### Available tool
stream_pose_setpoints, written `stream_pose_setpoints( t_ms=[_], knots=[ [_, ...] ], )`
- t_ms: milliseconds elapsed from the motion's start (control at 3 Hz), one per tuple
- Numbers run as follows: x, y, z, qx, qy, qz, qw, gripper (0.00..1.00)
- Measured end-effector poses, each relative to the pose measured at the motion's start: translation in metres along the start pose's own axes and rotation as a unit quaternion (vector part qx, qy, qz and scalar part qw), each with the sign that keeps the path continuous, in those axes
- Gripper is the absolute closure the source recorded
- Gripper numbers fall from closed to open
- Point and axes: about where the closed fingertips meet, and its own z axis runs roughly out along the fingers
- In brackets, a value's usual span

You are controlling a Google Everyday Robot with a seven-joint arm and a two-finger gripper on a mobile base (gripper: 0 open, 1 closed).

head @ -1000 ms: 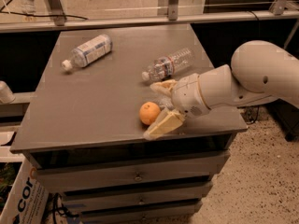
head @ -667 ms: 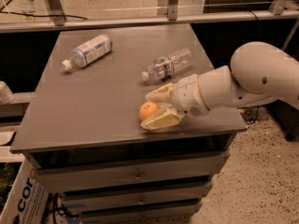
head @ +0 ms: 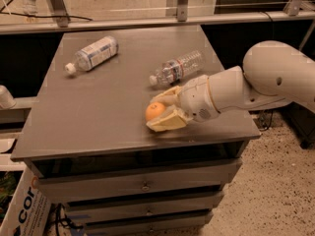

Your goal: Move orange near blue plastic bottle

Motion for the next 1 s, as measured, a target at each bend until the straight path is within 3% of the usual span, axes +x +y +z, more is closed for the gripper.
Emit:
stream_pose_setpoints(
  t_ms=[333,1000],
  knots=[
    [-0.035,-0.016,-0.004,0.019,0.000,-0.002,0.9998,1.00],
    [-0.101,-0.053,0.039,0.045,0.004,0.017,0.9988,1.00]
  ],
)
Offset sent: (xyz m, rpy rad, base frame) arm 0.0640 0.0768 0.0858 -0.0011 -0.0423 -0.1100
